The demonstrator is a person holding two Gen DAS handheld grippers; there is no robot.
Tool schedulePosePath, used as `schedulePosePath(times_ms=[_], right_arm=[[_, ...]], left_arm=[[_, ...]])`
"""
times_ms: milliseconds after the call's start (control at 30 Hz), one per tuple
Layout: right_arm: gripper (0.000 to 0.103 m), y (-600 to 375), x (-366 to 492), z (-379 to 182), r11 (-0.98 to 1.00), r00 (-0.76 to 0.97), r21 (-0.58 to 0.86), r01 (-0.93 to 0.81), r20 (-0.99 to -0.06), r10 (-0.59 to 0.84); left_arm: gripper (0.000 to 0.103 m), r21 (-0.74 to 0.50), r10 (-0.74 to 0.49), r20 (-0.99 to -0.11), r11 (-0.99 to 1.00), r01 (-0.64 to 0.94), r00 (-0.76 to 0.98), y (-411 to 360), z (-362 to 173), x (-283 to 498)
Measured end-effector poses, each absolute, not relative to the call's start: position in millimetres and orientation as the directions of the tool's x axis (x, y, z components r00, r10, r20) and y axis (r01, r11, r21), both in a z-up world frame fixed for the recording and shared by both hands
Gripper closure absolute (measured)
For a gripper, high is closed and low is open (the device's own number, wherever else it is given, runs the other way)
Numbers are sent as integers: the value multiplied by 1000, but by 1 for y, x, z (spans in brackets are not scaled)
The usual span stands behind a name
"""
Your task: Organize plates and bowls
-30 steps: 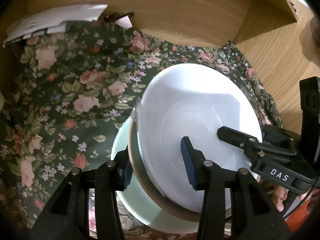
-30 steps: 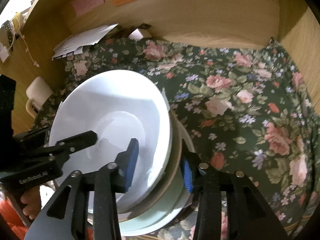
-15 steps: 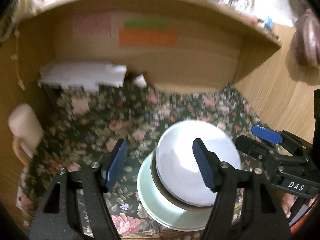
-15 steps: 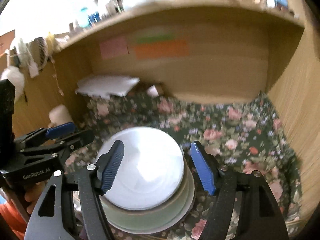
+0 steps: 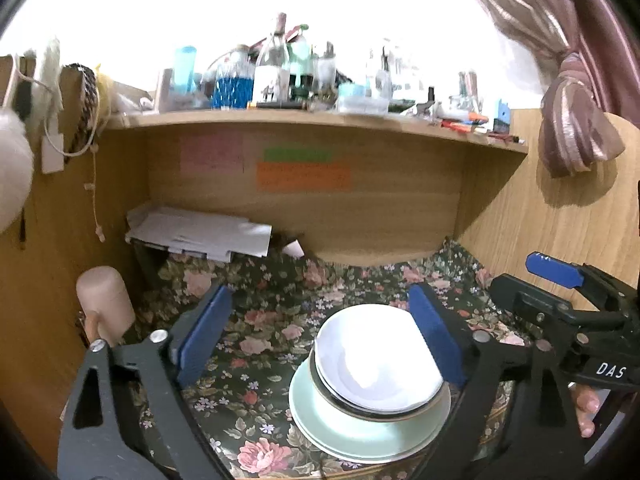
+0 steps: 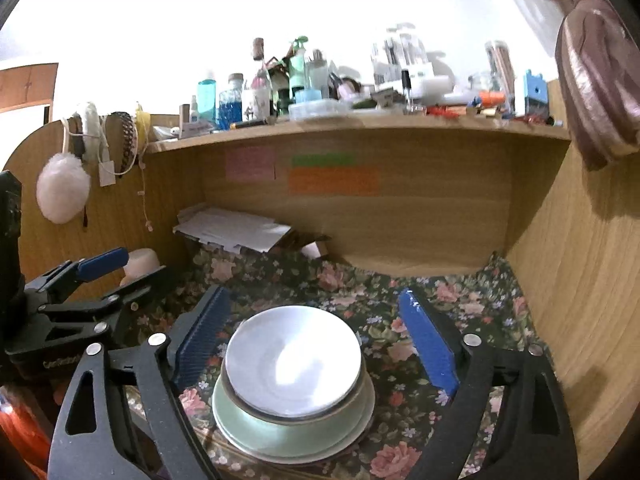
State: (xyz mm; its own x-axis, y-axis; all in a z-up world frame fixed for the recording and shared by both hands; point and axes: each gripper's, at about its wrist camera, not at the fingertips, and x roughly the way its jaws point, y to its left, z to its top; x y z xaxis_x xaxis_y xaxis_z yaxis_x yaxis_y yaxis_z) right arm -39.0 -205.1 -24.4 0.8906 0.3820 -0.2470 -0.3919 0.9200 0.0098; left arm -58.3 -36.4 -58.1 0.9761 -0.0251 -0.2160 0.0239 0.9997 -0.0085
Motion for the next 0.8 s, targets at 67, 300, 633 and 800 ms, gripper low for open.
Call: schedulePosePath(times_ms=[67, 300, 633, 800], right_arm=[[7, -206, -42, -25, 923, 896, 10, -385, -237, 376], [0, -210, -51, -27, 924, 901, 16, -381, -220, 375], [0, -210, -50, -32, 921, 895, 25, -390, -227, 385], [0, -212, -49, -32, 919, 892, 34, -393, -227, 390]], left_arm=[[6, 2, -27, -200, 1000, 28, 979, -39, -58, -65], [0, 31, -5, -149, 999, 10, 989, -43, -62, -79], [0, 21, -9, -138, 1000, 12, 990, -42, -65, -81], [0, 19, -13, -142, 1000, 15, 990, -43, -67, -79]])
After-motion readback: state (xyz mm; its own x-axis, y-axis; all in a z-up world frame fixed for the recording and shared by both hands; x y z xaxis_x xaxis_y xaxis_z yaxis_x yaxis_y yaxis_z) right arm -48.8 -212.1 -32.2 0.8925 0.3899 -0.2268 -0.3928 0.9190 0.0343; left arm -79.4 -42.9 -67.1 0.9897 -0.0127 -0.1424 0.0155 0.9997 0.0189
